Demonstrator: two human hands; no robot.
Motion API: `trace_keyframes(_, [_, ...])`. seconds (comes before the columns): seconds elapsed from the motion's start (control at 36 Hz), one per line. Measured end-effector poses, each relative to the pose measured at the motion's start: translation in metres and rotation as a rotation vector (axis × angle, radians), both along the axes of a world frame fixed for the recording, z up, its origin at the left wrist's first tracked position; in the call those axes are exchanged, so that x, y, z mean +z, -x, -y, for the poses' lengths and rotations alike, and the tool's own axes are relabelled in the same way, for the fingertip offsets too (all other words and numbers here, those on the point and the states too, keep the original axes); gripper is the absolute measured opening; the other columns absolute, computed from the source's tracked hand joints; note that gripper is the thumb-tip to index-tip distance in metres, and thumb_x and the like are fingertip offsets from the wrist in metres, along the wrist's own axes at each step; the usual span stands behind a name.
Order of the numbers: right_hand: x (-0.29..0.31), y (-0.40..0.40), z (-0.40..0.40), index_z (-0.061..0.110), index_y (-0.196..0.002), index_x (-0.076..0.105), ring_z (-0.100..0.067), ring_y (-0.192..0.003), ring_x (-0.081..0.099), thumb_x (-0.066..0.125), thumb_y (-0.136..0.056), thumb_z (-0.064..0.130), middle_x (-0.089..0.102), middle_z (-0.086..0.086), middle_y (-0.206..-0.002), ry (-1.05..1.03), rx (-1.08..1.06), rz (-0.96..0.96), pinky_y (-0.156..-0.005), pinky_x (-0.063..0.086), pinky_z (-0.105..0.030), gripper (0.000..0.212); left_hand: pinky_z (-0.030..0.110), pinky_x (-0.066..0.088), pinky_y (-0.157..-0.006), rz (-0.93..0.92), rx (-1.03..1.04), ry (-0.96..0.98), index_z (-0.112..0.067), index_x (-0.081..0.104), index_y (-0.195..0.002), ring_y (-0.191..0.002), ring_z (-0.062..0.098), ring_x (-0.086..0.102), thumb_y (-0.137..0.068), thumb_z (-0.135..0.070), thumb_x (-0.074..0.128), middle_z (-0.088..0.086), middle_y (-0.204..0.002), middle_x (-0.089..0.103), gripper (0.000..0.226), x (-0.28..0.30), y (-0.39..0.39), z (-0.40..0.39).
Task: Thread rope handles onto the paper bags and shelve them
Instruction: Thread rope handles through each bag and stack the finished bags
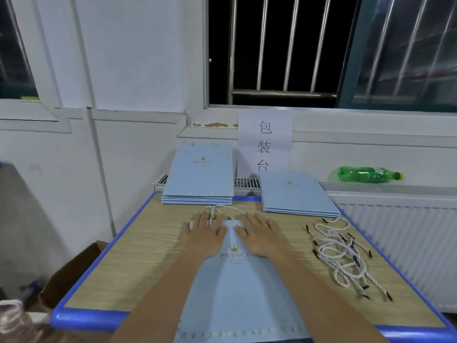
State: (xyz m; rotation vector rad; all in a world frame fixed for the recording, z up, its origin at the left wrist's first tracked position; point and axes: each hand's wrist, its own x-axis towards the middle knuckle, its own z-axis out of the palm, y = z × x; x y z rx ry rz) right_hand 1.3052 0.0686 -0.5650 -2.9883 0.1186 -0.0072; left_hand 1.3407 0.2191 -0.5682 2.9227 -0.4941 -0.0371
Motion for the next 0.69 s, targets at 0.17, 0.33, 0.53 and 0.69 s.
trace_keyframes(0.17, [0.004, 0.007, 0.001, 0.031, -0.151, -0.003, -0.011, -0.146, -0.013, 0.009, -0.103, 0.039, -0.013, 0.015, -0.158, 0.067, 0.123, -0.038, -0.114, -0.008, -0.051, 0.05, 0.059, -0.009, -0.11, 0.019, -0.029, -0.091, -0.053, -0.001, -0.144, -0.145, 0.022, -0.015, -0.101, -0.046, 0.005, 0.006, -0.159, -0.011, 0.045, 0.002, 0.003, 0.001])
trace_keyframes(0.33, [0.0, 0.005, 0.001, 0.038, -0.15, 0.009, -0.012, -0.146, -0.005, 0.015, -0.099, 0.048, 0.002, 0.017, -0.158, -0.015, 0.024, 0.004, -0.112, -0.001, -0.053, 0.052, 0.053, -0.008, -0.113, -0.009, -0.02, -0.036, -0.053, 0.007, -0.145, -0.145, 0.023, -0.014, -0.1, -0.048, 0.01, 0.006, -0.159, -0.008, 0.045, 0.004, 0.003, 0.0])
trace_keyframes(0.53, [-0.004, 0.009, 0.008, 0.035, -0.149, 0.003, -0.025, -0.146, -0.005, 0.017, -0.087, 0.074, -0.004, 0.01, -0.159, -0.075, -0.156, 0.014, -0.111, -0.001, -0.059, 0.074, 0.049, -0.003, -0.115, -0.006, 0.089, 0.068, -0.055, 0.013, -0.142, -0.146, 0.026, -0.005, -0.089, -0.071, 0.02, 0.011, -0.158, -0.003, 0.056, 0.0, 0.002, -0.015])
trace_keyframes(0.69, [0.003, 0.01, 0.016, 0.032, -0.151, -0.007, -0.023, -0.146, -0.012, 0.018, -0.092, 0.068, -0.016, 0.005, -0.159, -0.096, -0.091, -0.05, -0.115, -0.004, -0.05, 0.074, 0.048, -0.004, -0.115, -0.063, 0.03, 0.041, -0.054, 0.0, -0.144, -0.146, 0.025, -0.011, -0.09, -0.07, 0.017, 0.011, -0.159, -0.008, 0.059, 0.002, -0.007, -0.017])
